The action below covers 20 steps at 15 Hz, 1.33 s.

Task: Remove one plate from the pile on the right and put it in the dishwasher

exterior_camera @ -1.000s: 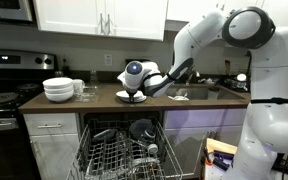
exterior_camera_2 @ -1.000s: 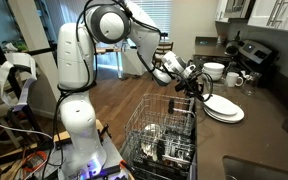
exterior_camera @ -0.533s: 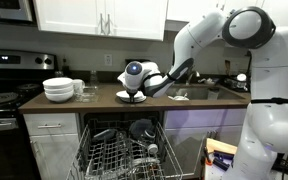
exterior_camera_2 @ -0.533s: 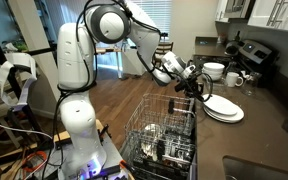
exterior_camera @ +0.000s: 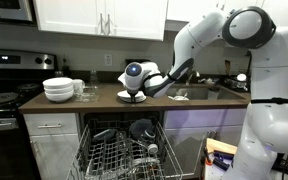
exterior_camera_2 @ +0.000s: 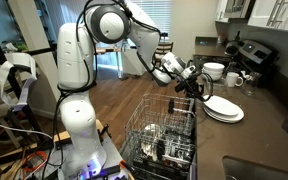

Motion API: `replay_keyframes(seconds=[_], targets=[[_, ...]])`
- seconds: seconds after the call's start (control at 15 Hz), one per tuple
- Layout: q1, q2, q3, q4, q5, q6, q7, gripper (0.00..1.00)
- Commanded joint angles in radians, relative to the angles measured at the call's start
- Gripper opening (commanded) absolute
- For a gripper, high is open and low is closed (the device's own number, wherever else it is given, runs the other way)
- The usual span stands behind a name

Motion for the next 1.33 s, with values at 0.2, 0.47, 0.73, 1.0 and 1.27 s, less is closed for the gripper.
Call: replay_keyframes(seconds=[0.2,0.47,0.73,1.0,1.27], targets=[[0.021,-0.033,0.004,-0.016,-0.103,-0.087,0.042,0.03],[0.025,-0.041,0.01,-0.02,-0.148,-0.12,0.07,0.03],[0.03,-0.05,0.017,-0.03,-0.175,-0.151,0.096,0.03],[0.031,-0.057,0.027,-0.042,-0.159,-0.163,0.088,0.03],[0.029,-0.061,0.032,-0.05,-0.152,-0.167,0.085,0.03]])
